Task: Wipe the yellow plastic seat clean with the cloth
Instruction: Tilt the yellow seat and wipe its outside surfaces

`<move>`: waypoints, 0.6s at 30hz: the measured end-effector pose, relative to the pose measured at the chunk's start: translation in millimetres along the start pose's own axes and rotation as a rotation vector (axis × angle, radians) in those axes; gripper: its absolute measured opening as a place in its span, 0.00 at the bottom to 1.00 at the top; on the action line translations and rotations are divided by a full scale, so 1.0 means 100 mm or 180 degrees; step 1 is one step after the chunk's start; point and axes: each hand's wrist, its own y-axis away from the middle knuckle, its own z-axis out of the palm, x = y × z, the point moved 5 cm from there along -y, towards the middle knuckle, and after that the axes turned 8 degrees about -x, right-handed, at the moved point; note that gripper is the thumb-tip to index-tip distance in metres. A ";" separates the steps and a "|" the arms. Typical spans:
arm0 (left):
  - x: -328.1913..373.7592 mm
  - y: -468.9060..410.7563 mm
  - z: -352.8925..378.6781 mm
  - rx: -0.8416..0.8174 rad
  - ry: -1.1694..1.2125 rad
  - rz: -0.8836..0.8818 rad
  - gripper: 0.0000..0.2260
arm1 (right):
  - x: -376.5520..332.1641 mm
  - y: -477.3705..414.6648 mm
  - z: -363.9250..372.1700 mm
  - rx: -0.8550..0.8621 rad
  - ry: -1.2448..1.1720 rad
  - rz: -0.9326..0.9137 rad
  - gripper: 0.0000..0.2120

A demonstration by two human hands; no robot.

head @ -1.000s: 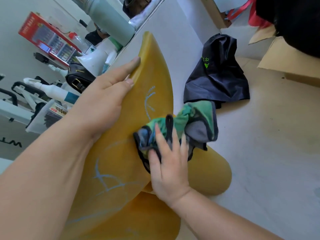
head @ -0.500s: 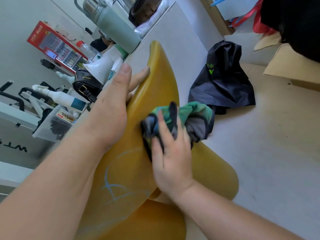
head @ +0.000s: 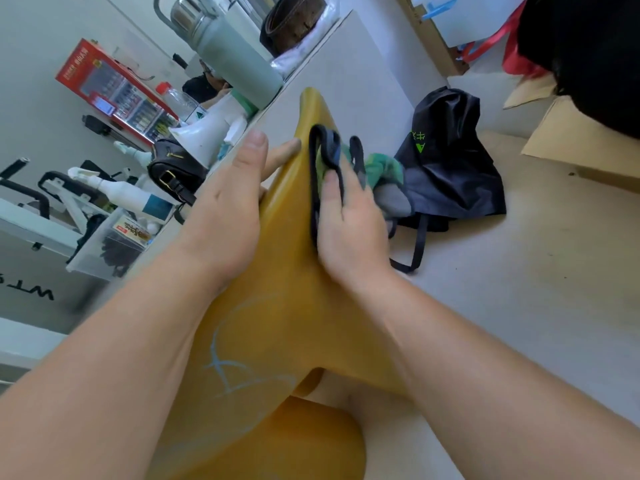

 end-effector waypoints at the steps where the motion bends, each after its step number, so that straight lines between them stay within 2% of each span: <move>1: 0.00 0.00 0.00 0.0037 -0.0024 0.0053 0.26 | 0.04 0.26 0.08 -0.0061 0.0158 -0.0070 0.24; 4: 0.00 0.02 0.02 0.0014 -0.0083 0.0154 0.26 | 0.16 0.80 0.19 -0.0237 0.0767 -0.0276 0.24; 7: 0.00 0.05 0.01 0.0056 -0.0283 0.0150 0.27 | 0.51 0.89 0.12 -0.0419 0.0994 -0.0403 0.25; 10: 0.03 0.06 0.02 0.0216 -0.0508 0.0069 0.25 | 1.03 0.92 -0.03 -0.0488 0.1097 0.0290 0.29; 13: 0.07 0.06 0.04 0.0257 -0.0854 0.0085 0.23 | 1.41 1.03 -0.14 -0.0512 0.0865 0.1094 0.33; 16: 0.07 0.07 0.04 0.0252 -0.0928 0.0099 0.22 | 1.19 1.02 -0.12 -0.0475 0.0674 0.1291 0.25; 18: 0.05 0.08 0.03 0.0283 -0.0830 0.0060 0.21 | 0.75 0.98 0.01 -0.0529 0.0637 0.0920 0.19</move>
